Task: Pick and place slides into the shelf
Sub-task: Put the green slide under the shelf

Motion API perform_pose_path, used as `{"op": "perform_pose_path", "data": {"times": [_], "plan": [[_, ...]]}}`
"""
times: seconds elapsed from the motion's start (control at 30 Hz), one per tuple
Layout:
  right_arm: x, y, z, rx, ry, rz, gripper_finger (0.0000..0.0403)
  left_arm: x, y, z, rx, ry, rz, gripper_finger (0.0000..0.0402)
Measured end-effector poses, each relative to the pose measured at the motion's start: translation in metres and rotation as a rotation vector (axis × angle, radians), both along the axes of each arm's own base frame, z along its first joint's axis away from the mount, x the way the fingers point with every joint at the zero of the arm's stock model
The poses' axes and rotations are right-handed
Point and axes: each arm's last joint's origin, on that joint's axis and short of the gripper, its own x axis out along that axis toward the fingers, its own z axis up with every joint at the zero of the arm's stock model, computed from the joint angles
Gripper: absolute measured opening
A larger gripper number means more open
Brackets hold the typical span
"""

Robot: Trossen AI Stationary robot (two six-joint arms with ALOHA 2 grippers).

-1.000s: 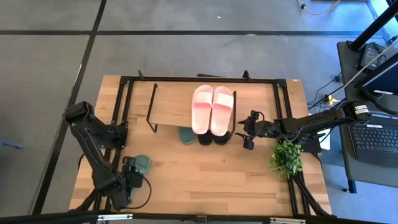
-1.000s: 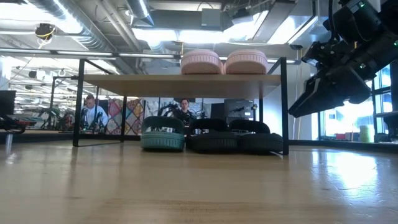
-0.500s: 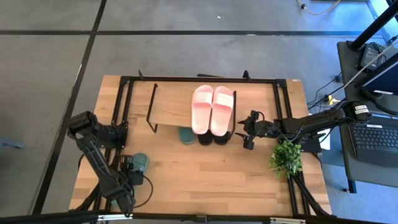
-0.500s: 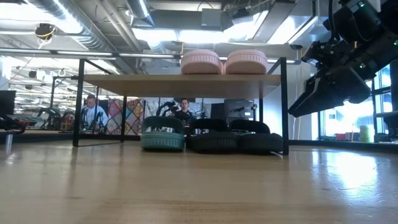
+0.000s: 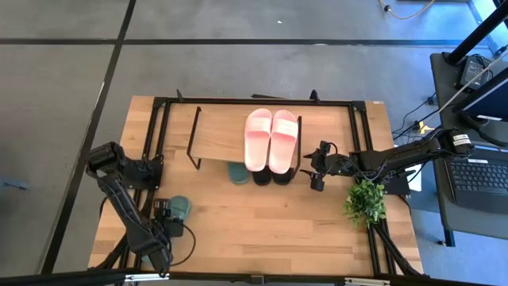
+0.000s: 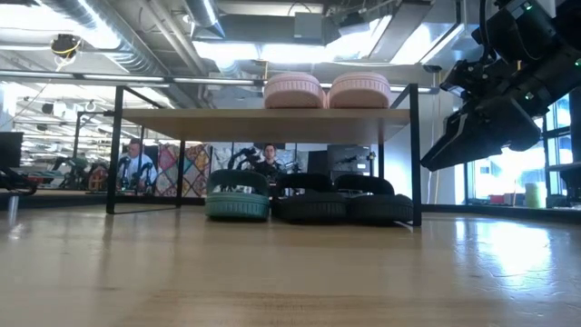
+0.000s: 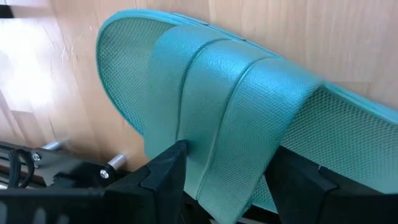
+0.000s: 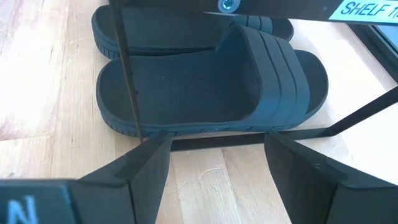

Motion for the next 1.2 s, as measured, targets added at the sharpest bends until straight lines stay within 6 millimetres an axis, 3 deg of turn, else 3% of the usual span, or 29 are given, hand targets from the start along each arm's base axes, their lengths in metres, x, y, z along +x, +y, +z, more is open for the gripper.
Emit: {"op": "perform_pose_path", "data": {"times": [0.3,0.7,0.8,1.0,1.2], "plan": [[0.000,0.000,0.000,0.002,0.000,-0.002,0.0259,0.001,0.001,0.000,0.027,-0.043,-0.017,0.0180],[0.000,0.000,0.000,0.002,0.000,-0.002,0.0259,0.002,0.001,0.000,0.032,-0.052,-0.016,0.0015],[0.000,0.000,0.000,0.002,0.001,-0.001,0.0259,0.005,0.003,0.001,0.046,-0.088,0.019,0.0011],[0.000,0.000,0.000,0.000,0.001,-0.001,0.0259,0.028,0.016,0.005,0.074,-0.152,0.128,0.0006],[0.000,0.000,0.000,0.000,0.002,0.000,0.0259,0.069,0.032,0.031,0.062,-0.240,0.241,0.0004]]}}
